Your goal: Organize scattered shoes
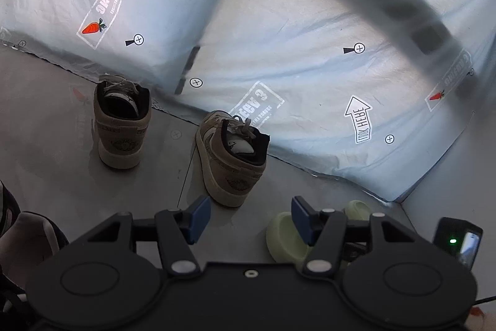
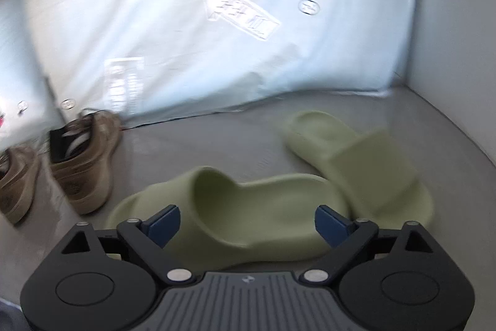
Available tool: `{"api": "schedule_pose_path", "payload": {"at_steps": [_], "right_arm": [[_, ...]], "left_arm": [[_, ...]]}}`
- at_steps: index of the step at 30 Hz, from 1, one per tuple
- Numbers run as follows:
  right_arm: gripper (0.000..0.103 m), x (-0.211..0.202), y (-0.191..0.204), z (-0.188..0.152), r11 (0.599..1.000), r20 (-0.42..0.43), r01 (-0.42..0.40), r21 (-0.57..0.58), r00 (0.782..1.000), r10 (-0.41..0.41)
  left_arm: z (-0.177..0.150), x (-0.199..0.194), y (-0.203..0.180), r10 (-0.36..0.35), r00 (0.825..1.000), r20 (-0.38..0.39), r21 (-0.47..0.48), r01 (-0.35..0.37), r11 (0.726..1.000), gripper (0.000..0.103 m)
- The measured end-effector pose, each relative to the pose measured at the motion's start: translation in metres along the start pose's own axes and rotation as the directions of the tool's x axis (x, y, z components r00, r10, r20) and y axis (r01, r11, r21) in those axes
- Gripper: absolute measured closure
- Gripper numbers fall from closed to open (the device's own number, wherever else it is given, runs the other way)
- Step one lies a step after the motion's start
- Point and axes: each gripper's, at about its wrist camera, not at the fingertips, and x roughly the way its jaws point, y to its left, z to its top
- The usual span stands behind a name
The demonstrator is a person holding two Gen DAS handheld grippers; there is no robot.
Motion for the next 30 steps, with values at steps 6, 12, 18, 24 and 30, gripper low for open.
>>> {"api": "schedule_pose_path", "payload": {"at_steps": [6, 12, 18, 24, 30], "right_arm": [[0.006, 0.034, 0.051, -0.005, 0.950, 0.032, 0.122, -0.288, 0.993, -0.118], [0.006, 0.007, 0.035, -0.032, 0.946, 0.010, 0.106, -0.307, 0.994, -0.108], [0.005, -0.048, -0.012, -0.082, 0.971, -0.070, 0.092, -0.222, 0.991, -0.110], [0.003, -0.081, -0.062, -0.096, 0.972, -0.182, 0.222, -0.078, 0.955, -0.233], [0.001, -0.108, -0.087, -0.065, 0.973, -0.033, -0.004, 0.230, 0.999, 0.012]], "left_arm": [[0.001, -0.006, 0.007, 0.024, 1.000, 0.016, -0.021, -0.023, 1.000, 0.044], [-0.001, -0.002, 0.007, 0.015, 1.000, 0.000, -0.035, -0.015, 0.999, 0.044], [-0.007, 0.005, -0.001, -0.020, 0.999, -0.046, -0.008, 0.019, 1.000, 0.044], [-0.010, 0.010, -0.008, -0.049, 0.996, -0.069, 0.020, 0.050, 0.999, 0.044], [-0.011, 0.013, -0.007, -0.042, 0.996, -0.081, 0.008, 0.043, 0.999, 0.044]]}}
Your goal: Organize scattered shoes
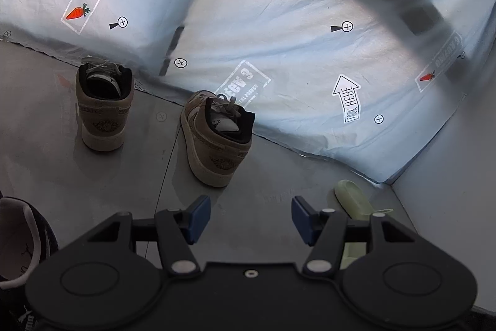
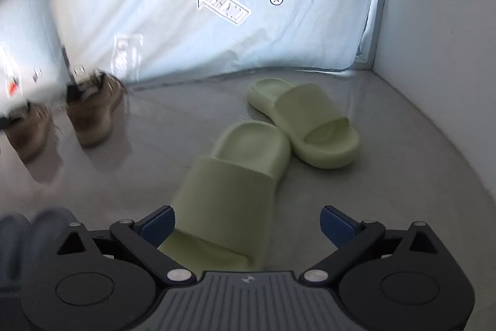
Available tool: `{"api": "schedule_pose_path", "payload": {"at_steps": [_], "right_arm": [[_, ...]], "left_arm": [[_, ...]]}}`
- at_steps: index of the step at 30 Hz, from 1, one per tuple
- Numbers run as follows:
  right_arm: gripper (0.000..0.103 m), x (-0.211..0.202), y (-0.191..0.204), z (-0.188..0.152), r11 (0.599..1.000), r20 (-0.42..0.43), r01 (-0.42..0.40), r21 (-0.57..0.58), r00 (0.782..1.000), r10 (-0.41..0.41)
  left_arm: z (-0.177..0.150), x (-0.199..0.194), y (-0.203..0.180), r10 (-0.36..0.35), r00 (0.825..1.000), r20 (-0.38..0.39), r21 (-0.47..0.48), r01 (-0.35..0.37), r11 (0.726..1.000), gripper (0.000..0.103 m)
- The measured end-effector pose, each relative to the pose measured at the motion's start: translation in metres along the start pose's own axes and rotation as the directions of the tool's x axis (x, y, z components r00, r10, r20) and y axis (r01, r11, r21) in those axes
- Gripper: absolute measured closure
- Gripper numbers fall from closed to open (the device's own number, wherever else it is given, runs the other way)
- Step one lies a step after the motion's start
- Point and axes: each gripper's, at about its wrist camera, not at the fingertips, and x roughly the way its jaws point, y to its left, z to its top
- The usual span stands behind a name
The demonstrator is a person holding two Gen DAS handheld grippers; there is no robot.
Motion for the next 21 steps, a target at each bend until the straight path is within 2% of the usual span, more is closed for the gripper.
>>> {"api": "schedule_pose_path", "payload": {"at_steps": [1, 5, 10, 12, 15, 21], "right_arm": [[0.001, 0.009, 0.002, 0.004, 1.000, 0.000, 0.017, 0.007, 1.000, -0.017], [0.001, 0.052, 0.002, 0.010, 0.995, -0.096, 0.089, 0.044, 0.992, -0.085], [0.000, 0.082, -0.002, 0.004, 0.995, -0.179, 0.086, 0.052, 0.981, -0.075], [0.001, 0.085, -0.003, 0.001, 0.997, -0.183, 0.057, 0.059, 0.982, -0.045], [0.007, 0.089, -0.003, 0.001, 0.999, -0.191, 0.013, 0.047, 0.982, -0.004], [0.008, 0.092, 0.013, 0.004, 0.995, -0.201, -0.087, -0.041, 0.976, 0.077]], "left_arm": [[0.000, -0.003, 0.000, 0.001, 1.000, 0.008, 0.005, -0.001, 1.000, 0.044], [0.006, -0.015, 0.007, 0.028, 0.998, 0.057, 0.003, -0.028, 1.000, 0.044], [0.011, -0.026, 0.028, 0.094, 0.992, 0.085, -0.071, -0.088, 0.994, 0.044], [0.010, -0.028, 0.032, 0.105, 0.991, 0.081, -0.085, -0.098, 0.991, 0.044], [0.009, -0.028, 0.032, 0.107, 0.991, 0.075, -0.081, -0.101, 0.992, 0.044], [0.009, -0.027, 0.025, 0.083, 0.994, 0.074, -0.052, -0.079, 0.995, 0.044]]}}
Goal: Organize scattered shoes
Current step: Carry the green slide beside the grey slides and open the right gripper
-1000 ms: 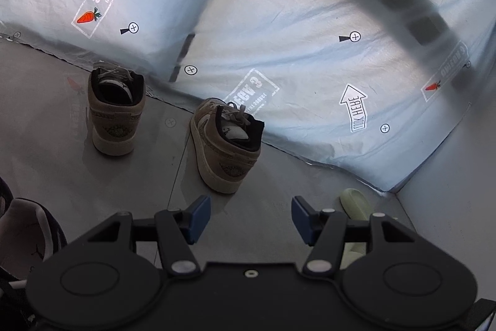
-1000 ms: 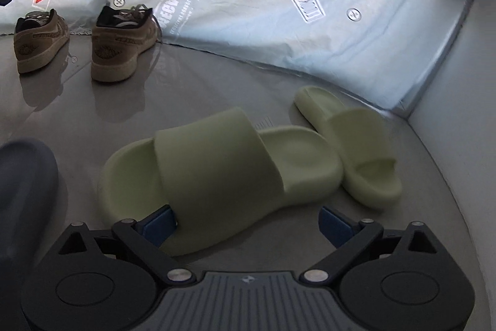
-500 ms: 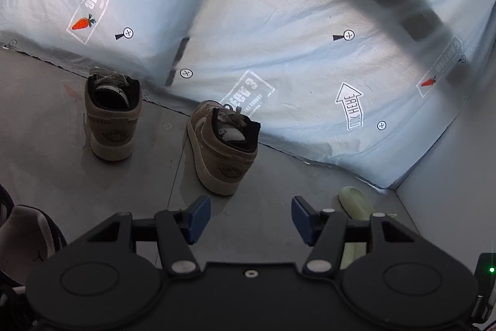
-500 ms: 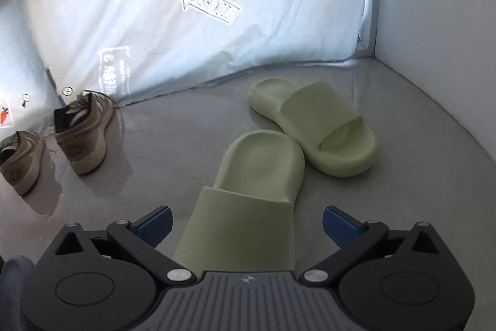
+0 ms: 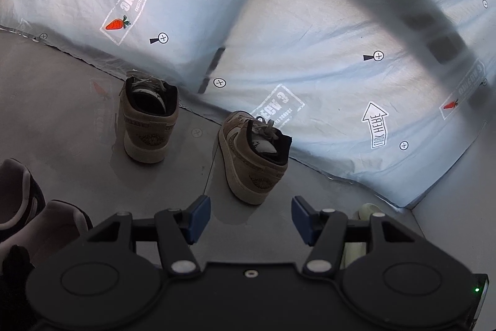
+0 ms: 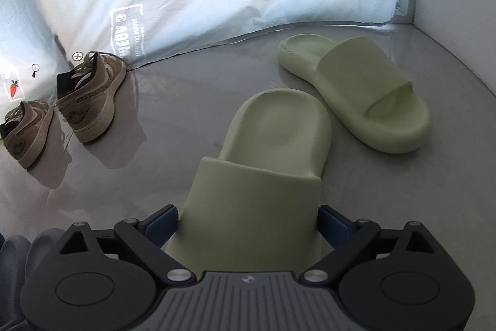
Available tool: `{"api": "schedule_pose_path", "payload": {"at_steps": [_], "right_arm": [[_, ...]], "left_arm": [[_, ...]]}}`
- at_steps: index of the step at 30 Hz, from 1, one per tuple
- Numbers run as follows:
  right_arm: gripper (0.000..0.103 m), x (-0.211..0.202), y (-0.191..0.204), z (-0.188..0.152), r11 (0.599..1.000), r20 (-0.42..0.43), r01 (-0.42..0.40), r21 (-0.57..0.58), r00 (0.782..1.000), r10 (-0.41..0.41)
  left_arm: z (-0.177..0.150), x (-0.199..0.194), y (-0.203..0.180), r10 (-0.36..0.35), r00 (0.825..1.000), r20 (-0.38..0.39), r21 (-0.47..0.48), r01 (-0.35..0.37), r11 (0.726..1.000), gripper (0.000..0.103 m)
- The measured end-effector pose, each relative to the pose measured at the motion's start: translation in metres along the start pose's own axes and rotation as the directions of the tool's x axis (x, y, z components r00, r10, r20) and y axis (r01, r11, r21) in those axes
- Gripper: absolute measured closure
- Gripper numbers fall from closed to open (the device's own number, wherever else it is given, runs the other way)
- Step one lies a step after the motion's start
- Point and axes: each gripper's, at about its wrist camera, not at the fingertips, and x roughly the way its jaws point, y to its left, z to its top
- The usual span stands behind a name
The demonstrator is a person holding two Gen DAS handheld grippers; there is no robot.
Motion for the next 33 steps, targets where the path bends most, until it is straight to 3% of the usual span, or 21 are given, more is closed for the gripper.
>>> {"api": "schedule_pose_path", "payload": {"at_steps": [5, 11, 27, 33], "right_arm": [[0.008, -0.001, 0.021, -0.004, 0.990, -0.041, -0.094, -0.107, 0.995, 0.091], [0.008, -0.022, 0.037, -0.028, 0.939, -0.119, -0.224, -0.260, 0.973, 0.199], [0.008, -0.077, 0.049, -0.081, 0.848, -0.306, -0.354, -0.395, 0.921, 0.242], [0.006, -0.079, 0.046, -0.084, 0.863, -0.307, -0.352, -0.363, 0.919, 0.246]], "left_arm": [[0.000, 0.000, 0.000, -0.001, 1.000, -0.002, 0.002, 0.001, 1.000, 0.044], [0.000, -0.001, 0.001, -0.001, 1.000, -0.004, 0.001, 0.001, 1.000, 0.044], [-0.018, -0.013, -0.006, -0.058, 0.997, -0.055, 0.023, 0.059, 0.998, 0.044], [-0.019, -0.016, -0.008, -0.064, 0.996, -0.060, 0.027, 0.066, 0.997, 0.044]]}}
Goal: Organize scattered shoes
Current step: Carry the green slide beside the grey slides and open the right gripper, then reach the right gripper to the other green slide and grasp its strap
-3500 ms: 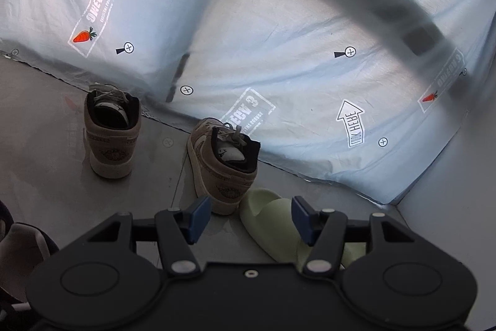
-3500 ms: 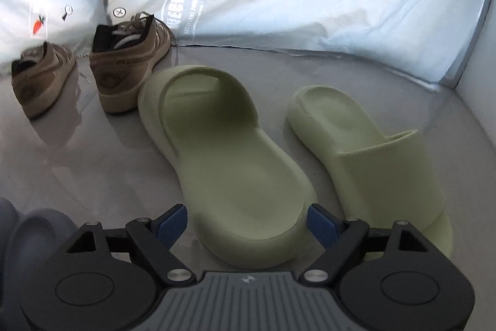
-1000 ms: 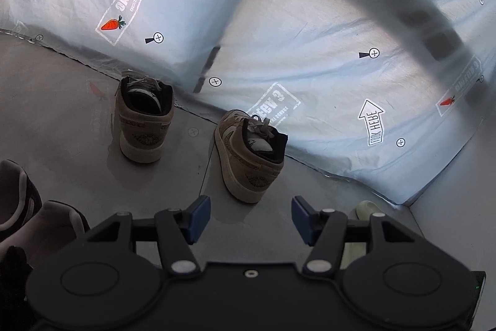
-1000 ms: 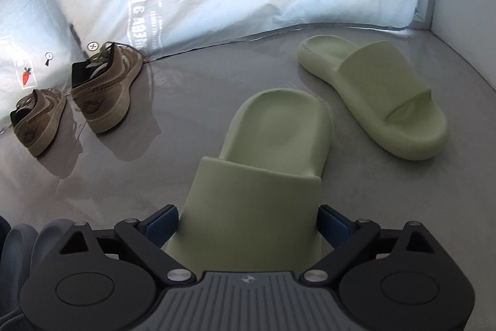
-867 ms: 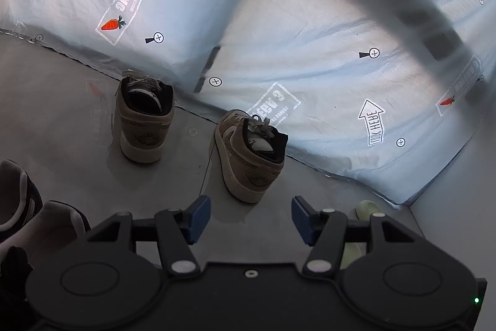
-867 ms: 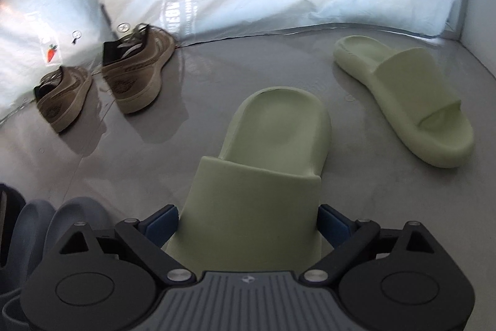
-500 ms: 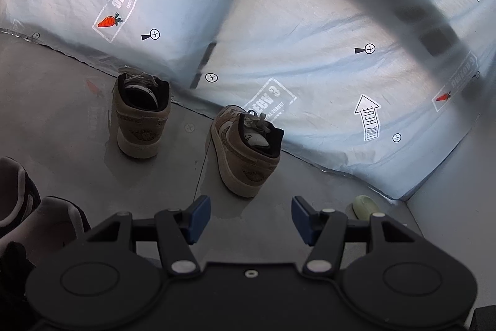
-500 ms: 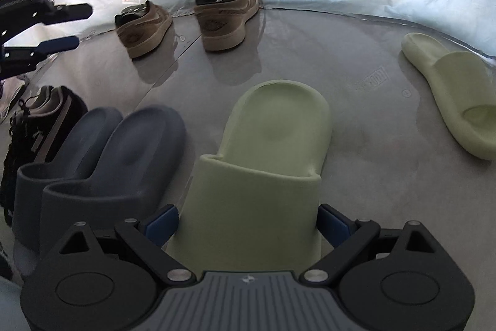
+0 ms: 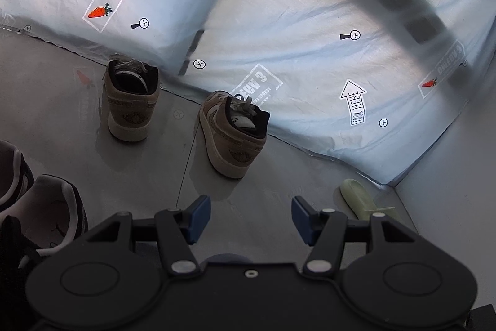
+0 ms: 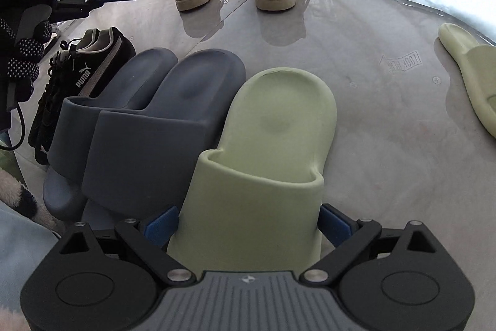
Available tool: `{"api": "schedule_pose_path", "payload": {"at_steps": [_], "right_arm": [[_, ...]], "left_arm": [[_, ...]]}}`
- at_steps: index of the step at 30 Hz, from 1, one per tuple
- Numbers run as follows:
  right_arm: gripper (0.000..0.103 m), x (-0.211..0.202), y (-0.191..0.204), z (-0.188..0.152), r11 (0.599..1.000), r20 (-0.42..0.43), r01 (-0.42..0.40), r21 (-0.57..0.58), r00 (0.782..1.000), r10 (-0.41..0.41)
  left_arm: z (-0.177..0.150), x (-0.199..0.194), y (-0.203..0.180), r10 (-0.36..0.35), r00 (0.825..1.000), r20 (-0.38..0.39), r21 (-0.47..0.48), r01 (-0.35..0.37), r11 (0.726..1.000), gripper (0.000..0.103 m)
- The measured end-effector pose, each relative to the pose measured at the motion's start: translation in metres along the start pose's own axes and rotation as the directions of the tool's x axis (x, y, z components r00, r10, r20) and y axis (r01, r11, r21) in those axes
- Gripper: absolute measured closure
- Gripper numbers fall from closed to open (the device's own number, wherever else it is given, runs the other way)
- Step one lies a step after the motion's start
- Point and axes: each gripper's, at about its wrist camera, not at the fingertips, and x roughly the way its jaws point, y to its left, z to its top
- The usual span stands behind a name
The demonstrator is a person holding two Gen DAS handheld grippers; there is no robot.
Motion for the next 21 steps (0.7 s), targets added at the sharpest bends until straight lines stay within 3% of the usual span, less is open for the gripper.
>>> {"api": "schedule_pose_path", "payload": {"at_steps": [4, 7, 12, 17, 21], "right_arm": [[0.006, -0.006, -0.009, 0.000, 0.996, 0.036, -0.034, 0.079, 0.999, 0.031], [0.005, -0.024, -0.027, 0.002, 0.983, 0.124, -0.030, 0.181, 0.992, 0.007], [0.002, -0.047, -0.079, 0.010, 0.932, 0.264, 0.050, 0.358, 0.952, -0.153], [0.000, -0.047, -0.127, 0.027, 0.885, 0.279, 0.138, 0.444, 0.918, -0.283], [0.000, -0.040, -0.161, 0.049, 0.865, 0.252, 0.279, 0.416, 0.879, -0.405]], "left_arm": [[0.001, -0.001, -0.001, 0.000, 1.000, 0.003, 0.012, 0.000, 1.000, 0.044], [0.002, 0.002, 0.001, 0.006, 1.000, 0.002, 0.005, -0.006, 1.000, 0.044], [0.005, 0.011, -0.001, 0.012, 1.000, 0.007, 0.003, -0.012, 1.000, 0.044], [0.004, 0.023, -0.010, 0.033, 0.999, -0.016, 0.017, -0.033, 0.999, 0.043], [-0.003, 0.034, -0.020, 0.046, 0.997, -0.063, 0.060, -0.042, 0.997, 0.032]]}}
